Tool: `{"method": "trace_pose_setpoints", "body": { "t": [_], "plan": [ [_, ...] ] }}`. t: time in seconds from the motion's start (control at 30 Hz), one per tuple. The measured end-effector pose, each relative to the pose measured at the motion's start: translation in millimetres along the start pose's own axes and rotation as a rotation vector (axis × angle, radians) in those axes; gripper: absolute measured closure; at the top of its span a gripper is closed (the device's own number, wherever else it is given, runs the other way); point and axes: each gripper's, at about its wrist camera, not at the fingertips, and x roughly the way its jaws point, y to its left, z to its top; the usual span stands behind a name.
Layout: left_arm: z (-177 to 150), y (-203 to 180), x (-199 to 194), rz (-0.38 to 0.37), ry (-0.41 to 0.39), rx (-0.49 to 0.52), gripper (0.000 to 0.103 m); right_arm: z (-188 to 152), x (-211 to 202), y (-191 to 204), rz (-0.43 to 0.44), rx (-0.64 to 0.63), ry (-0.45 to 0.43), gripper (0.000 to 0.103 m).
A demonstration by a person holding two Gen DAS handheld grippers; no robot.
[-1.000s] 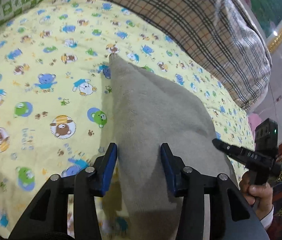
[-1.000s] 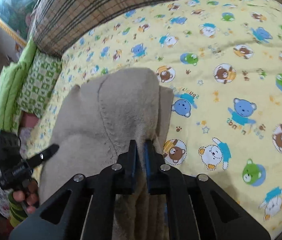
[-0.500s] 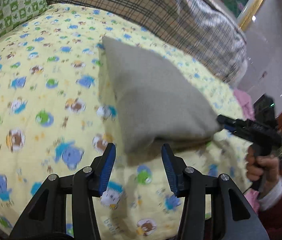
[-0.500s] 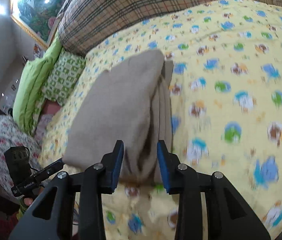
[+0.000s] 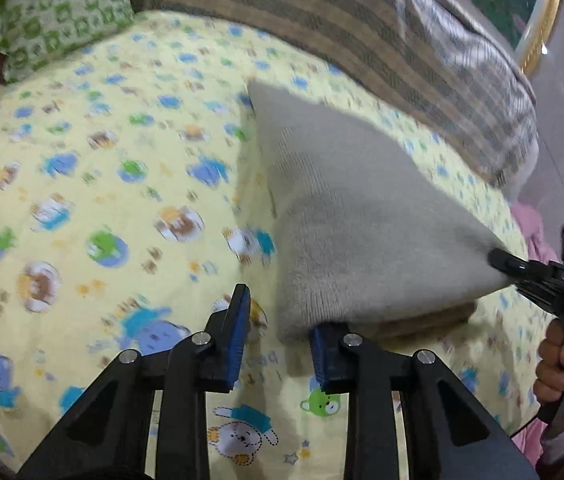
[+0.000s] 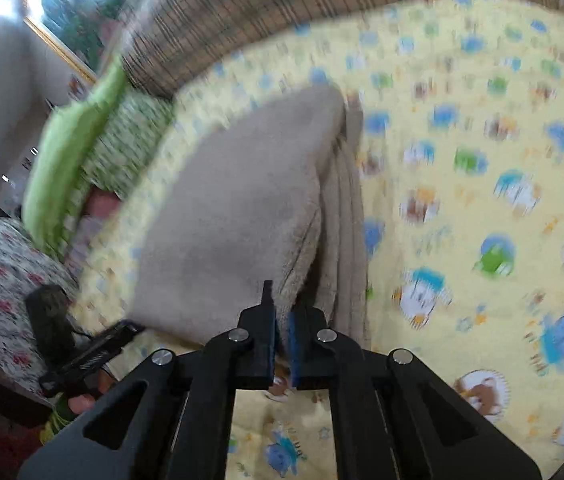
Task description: Fold small clothes
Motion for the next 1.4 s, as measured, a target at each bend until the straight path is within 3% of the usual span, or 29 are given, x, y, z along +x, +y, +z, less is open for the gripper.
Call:
{"method": "trace_pose_setpoints", "body": {
  "t": [0.1, 0.23, 0.5, 0.67, 0.73, 0.87, 1.03, 1.13, 1.27, 1.4],
  "plan": [
    [-4.2, -3.3, 7.7, 0.021, 0.031, 0.013, 0.076, 4.8, -11.5, -3.8, -0.032, -0.023, -0.011, 0.098],
    [-10.3, 0.4, 9.6, 0.011, 0.063, -0.037, 0.078, -11.2, 14.8, -17.6, -0.097, -0.001, 0.092, 0.098],
    [-12.1, 6.1, 12.1, -0.019, 0.09, -0.079, 0.077, -15.0, 21.7, -17.8, -0.182, -0.062, 0.112, 0.098],
    [-10.9, 9.7, 9.6, -0.056, 0.113, -0.084, 0.073, -12.6, 27.0, -24.6, -0.177, -0.031, 0.108, 0.093],
    [-12.0, 11.1, 3.1, -0.07, 0.115, -0.075, 0.073, -13.9, 26.8, -28.3, -0.179, -0.017, 0.112, 0.082],
    [-8.8, 13.9, -17.7, -0.118, 0.1, -0.069, 0.073, -15.3, 17.2, -36.9, -0.133, 0.052, 0.105, 0.081],
    [19.3, 7.4, -39.5, -0.152, 0.026, -0.035, 0.064, -0.1, -19.3, -27.5, -0.181, 0.065, 0.016, 0.078],
    [47.7, 0.0, -34.3, -0.19, -0.016, -0.023, 0.062, 19.9, -33.0, -21.6, -0.163, 0.068, -0.058, 0.078],
    [75.6, -9.7, -11.3, -0.219, -0.02, -0.019, 0.062, 50.0, -10.4, -0.8, -0.112, 0.016, -0.056, 0.078],
    [96.9, -19.4, 24.7, -0.232, 0.024, -0.013, 0.061, 70.5, 27.4, 14.8, -0.043, -0.001, -0.018, 0.078]
  ]
}}
